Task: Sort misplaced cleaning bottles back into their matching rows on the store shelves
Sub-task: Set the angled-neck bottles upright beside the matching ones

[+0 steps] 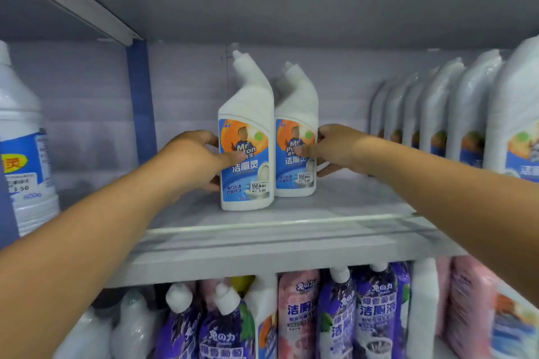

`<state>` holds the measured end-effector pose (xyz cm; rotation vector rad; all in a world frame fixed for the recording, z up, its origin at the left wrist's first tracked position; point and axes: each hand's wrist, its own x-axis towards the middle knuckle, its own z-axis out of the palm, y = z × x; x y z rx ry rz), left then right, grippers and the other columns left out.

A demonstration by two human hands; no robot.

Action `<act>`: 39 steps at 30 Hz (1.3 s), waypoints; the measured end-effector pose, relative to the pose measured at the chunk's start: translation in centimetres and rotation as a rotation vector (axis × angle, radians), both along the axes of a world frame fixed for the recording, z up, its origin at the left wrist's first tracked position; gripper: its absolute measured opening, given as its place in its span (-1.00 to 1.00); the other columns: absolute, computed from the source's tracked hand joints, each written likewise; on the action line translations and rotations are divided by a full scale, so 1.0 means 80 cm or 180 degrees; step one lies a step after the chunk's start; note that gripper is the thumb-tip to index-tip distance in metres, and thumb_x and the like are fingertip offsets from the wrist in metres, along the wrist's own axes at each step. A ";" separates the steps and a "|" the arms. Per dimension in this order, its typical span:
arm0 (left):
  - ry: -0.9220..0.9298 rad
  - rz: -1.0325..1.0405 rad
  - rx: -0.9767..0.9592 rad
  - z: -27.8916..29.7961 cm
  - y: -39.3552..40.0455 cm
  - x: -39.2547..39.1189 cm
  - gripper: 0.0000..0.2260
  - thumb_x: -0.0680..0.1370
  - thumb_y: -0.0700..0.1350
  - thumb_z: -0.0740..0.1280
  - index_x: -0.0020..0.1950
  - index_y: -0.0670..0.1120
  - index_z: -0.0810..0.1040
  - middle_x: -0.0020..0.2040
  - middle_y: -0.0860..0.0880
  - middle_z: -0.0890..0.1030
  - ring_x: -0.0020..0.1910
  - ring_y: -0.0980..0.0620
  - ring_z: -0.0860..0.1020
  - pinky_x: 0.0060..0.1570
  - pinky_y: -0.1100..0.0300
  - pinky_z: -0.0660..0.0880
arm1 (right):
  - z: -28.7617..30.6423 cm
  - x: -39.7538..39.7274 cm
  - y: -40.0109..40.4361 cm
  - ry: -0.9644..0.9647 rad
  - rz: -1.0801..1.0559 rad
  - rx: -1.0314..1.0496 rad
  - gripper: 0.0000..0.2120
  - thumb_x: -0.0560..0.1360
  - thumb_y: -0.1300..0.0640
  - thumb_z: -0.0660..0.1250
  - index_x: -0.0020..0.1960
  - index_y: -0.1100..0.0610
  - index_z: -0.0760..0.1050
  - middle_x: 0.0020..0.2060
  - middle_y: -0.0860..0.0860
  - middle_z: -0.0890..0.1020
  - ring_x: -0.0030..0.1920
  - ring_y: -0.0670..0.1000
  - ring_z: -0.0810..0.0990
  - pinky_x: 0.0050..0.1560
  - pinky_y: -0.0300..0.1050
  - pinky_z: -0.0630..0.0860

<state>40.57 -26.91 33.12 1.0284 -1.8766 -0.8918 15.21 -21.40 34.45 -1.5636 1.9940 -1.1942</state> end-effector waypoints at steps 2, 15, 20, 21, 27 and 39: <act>-0.0042 0.0033 -0.0070 -0.002 0.010 0.001 -0.77 0.52 -0.04 0.52 0.12 -0.01 0.58 0.02 -0.04 0.72 -0.10 -0.05 0.73 -0.10 0.03 0.69 | -0.001 0.002 0.016 -0.0041 -0.0089 0.0153 -0.71 0.54 0.00 0.46 0.15 0.15 0.55 0.07 0.08 0.70 0.05 0.07 0.70 0.11 0.10 0.67; 0.0880 0.0768 -0.1617 -0.072 0.218 -0.024 -0.64 0.53 0.04 0.49 0.28 0.15 0.50 0.29 0.15 0.55 0.24 0.20 0.54 0.27 0.13 0.51 | -0.067 -0.016 0.304 -0.0980 0.0373 -0.2134 -0.82 0.61 0.24 0.32 0.21 0.17 0.55 0.11 0.12 0.69 0.11 0.03 0.70 0.09 -0.06 0.66; 0.0966 0.0527 -0.0983 -0.183 0.319 -0.073 -0.71 0.54 0.01 0.47 0.23 0.20 0.53 0.26 0.11 0.59 0.24 0.15 0.58 0.26 0.14 0.52 | -0.181 -0.058 0.381 -0.1439 0.0350 -0.1837 -0.83 0.62 0.31 0.29 0.12 0.11 0.57 0.02 0.05 0.73 0.07 0.02 0.71 -0.01 -0.09 0.67; 0.0903 0.0567 -0.0819 -0.203 0.323 -0.079 -0.70 0.54 0.02 0.47 0.24 0.18 0.54 0.26 0.11 0.60 0.25 0.13 0.58 0.28 0.08 0.53 | -0.203 -0.070 0.380 -0.1542 0.0279 -0.1643 -0.83 0.61 0.29 0.31 0.13 0.09 0.58 0.02 0.03 0.73 0.08 0.01 0.71 0.01 -0.07 0.67; 0.0728 0.1096 -0.0008 -0.292 0.320 -0.096 -0.59 0.57 0.02 0.45 0.39 0.00 0.47 0.35 0.09 0.54 0.25 0.14 0.52 0.19 0.10 0.50 | -0.294 -0.115 0.355 -0.1794 -0.0030 -0.0723 -0.76 0.59 0.13 0.37 0.25 0.01 0.53 0.22 0.00 0.64 0.19 0.00 0.64 0.12 -0.05 0.58; 0.0455 0.1427 0.0048 -0.319 0.192 -0.137 -0.47 0.50 0.05 0.39 0.42 -0.07 0.36 0.29 -0.14 0.50 0.19 -0.18 0.57 0.09 -0.08 0.59 | -0.330 -0.145 0.259 -0.1193 -0.0652 -0.0578 -0.44 0.55 0.00 0.42 0.48 0.05 0.33 0.39 -0.02 0.47 0.35 0.04 0.49 0.34 0.09 0.48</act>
